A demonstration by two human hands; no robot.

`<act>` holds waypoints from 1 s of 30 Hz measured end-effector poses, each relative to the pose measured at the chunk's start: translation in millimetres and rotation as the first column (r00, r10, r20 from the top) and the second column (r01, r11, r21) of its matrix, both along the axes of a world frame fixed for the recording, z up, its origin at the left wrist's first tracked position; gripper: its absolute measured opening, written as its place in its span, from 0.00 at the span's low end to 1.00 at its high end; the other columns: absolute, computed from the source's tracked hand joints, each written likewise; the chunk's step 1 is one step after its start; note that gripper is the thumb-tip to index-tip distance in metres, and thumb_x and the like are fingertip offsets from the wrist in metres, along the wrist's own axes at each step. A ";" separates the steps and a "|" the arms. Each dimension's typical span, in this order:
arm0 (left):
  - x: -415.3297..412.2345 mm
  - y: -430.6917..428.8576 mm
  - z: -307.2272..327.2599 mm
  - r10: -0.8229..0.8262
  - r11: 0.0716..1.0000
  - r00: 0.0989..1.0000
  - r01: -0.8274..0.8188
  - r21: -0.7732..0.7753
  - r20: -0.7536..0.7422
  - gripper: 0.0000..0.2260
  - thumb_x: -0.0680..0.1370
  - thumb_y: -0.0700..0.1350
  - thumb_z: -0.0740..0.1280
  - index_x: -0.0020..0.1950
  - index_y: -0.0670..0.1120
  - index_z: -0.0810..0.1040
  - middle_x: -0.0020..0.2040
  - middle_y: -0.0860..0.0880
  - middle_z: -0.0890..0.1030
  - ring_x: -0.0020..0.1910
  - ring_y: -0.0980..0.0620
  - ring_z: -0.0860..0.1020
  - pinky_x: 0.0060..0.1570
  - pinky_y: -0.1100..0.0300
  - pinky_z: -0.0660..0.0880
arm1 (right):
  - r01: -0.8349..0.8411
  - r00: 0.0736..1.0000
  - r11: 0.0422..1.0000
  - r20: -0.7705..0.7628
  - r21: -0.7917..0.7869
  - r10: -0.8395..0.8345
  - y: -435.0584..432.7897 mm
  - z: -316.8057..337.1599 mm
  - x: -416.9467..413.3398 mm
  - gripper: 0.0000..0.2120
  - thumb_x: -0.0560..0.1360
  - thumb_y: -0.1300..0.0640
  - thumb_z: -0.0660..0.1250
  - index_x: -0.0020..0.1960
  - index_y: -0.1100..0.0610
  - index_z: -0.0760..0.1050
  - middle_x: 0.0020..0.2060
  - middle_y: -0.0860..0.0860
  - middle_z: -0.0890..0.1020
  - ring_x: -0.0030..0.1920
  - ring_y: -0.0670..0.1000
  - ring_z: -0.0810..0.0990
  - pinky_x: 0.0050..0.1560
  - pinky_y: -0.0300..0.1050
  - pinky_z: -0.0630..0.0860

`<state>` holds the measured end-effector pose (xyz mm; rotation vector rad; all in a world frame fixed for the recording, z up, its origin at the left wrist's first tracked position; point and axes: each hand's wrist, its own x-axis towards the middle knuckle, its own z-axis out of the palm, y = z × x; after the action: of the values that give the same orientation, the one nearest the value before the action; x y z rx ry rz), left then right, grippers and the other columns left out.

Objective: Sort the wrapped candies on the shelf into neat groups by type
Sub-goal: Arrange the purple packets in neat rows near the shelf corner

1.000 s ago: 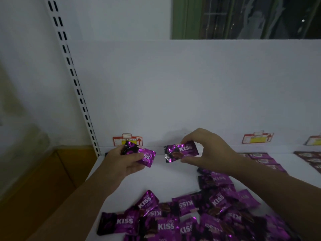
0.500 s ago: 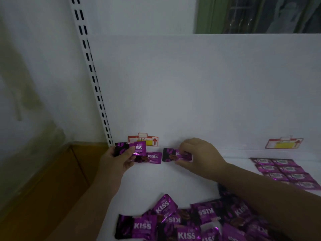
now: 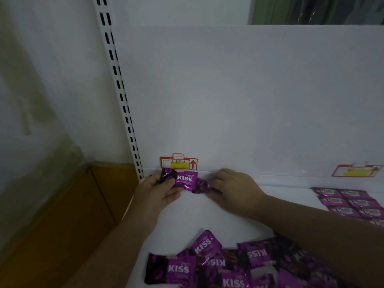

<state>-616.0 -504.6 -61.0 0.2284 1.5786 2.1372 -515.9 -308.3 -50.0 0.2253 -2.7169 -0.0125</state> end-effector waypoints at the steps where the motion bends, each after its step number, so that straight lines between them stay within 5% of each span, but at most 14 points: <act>1: 1.1 0.3 0.9 -0.013 1.000 1.000 0.013 0.014 0.015 0.09 0.75 0.36 0.66 0.54 0.43 0.77 0.45 0.44 0.85 0.44 0.46 0.83 0.36 0.62 0.78 | -0.006 1.000 1.000 0.000 -0.016 0.006 1.2 1.7 0.1 0.12 0.74 0.50 0.68 0.49 0.58 0.82 0.49 0.54 0.83 0.50 0.56 0.80 0.44 0.47 0.79; 3: 3.9 1.5 3.3 -0.048 0.998 0.997 0.045 0.051 0.053 0.08 0.76 0.35 0.64 0.54 0.42 0.76 0.45 0.43 0.84 0.45 0.45 0.83 0.36 0.61 0.79 | -0.007 1.000 0.997 -0.005 -0.074 0.007 2.7 11.8 1.7 0.11 0.75 0.51 0.65 0.53 0.55 0.80 0.50 0.53 0.82 0.53 0.55 0.78 0.47 0.47 0.77; 7: 13.9 6.1 10.7 -0.123 0.992 0.990 0.120 0.044 0.066 0.07 0.76 0.35 0.63 0.53 0.42 0.76 0.45 0.43 0.84 0.46 0.45 0.83 0.37 0.59 0.80 | -0.131 0.980 0.980 -0.169 -0.150 0.105 -0.5 35.2 7.3 0.08 0.71 0.53 0.71 0.45 0.58 0.79 0.42 0.52 0.81 0.42 0.54 0.79 0.40 0.45 0.78; 10: 24.8 11.8 15.8 -0.202 0.979 0.978 0.199 0.048 0.054 0.08 0.77 0.36 0.63 0.55 0.42 0.76 0.48 0.42 0.84 0.48 0.45 0.83 0.38 0.59 0.80 | -0.170 0.982 0.983 -0.097 -0.067 0.163 -6.2 39.1 11.1 0.18 0.68 0.48 0.73 0.51 0.59 0.77 0.48 0.54 0.80 0.46 0.53 0.78 0.44 0.44 0.76; 12: 31.0 15.0 18.8 -0.250 0.967 0.966 0.246 0.069 0.059 0.09 0.77 0.36 0.63 0.56 0.41 0.76 0.49 0.41 0.84 0.48 0.44 0.82 0.38 0.59 0.79 | -0.176 0.982 0.983 -0.071 -0.053 0.173 -8.5 37.4 15.0 0.16 0.67 0.53 0.75 0.50 0.60 0.77 0.48 0.55 0.79 0.46 0.53 0.78 0.43 0.45 0.76; 15: 36.6 17.6 22.1 -0.276 0.958 0.961 0.272 0.089 0.032 0.12 0.74 0.42 0.65 0.56 0.41 0.76 0.49 0.41 0.84 0.49 0.44 0.82 0.40 0.58 0.80 | -0.158 0.985 0.959 -0.098 -0.236 0.138 -5.3 38.3 19.3 0.09 0.69 0.60 0.72 0.49 0.60 0.79 0.44 0.54 0.80 0.42 0.51 0.78 0.42 0.43 0.76; 18: 37.8 18.1 22.3 -0.129 0.992 0.989 0.129 -0.004 -0.070 0.16 0.68 0.48 0.69 0.53 0.43 0.77 0.46 0.46 0.84 0.44 0.49 0.83 0.37 0.61 0.79 | 0.034 0.999 0.830 -0.013 -0.557 -0.049 4.8 45.2 21.7 0.05 0.73 0.58 0.69 0.48 0.54 0.81 0.41 0.49 0.83 0.40 0.47 0.80 0.44 0.43 0.76; 22: 40.4 21.0 20.2 -0.101 0.990 0.980 0.082 -0.116 -0.171 0.06 0.73 0.43 0.68 0.50 0.47 0.79 0.43 0.50 0.84 0.40 0.53 0.83 0.33 0.65 0.77 | 0.150 0.977 0.559 0.209 -0.815 0.042 16.8 52.4 25.6 0.05 0.73 0.59 0.70 0.45 0.49 0.80 0.37 0.47 0.83 0.35 0.44 0.80 0.42 0.42 0.78; 26: 42.5 24.0 19.7 -0.130 0.987 0.985 0.117 -0.113 -0.112 0.03 0.75 0.39 0.67 0.46 0.42 0.80 0.39 0.46 0.84 0.39 0.49 0.83 0.33 0.63 0.77 | 0.156 0.969 0.507 0.231 -0.848 0.088 19.9 47.6 30.6 0.05 0.73 0.60 0.70 0.46 0.53 0.76 0.33 0.52 0.83 0.33 0.50 0.78 0.40 0.51 0.76; 30: 42.7 24.8 19.4 -0.179 0.983 0.983 0.178 -0.047 -0.029 0.05 0.73 0.36 0.68 0.48 0.39 0.79 0.41 0.41 0.84 0.42 0.45 0.83 0.36 0.61 0.78 | 0.118 0.978 0.567 0.194 -0.815 0.076 21.2 42.7 34.3 0.05 0.72 0.59 0.70 0.46 0.53 0.75 0.35 0.50 0.82 0.34 0.53 0.79 0.41 0.54 0.76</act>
<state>-573.4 -479.8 -41.6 0.3775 1.5598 1.9686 -481.6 -287.1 -7.3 -0.1057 -2.5808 1.3332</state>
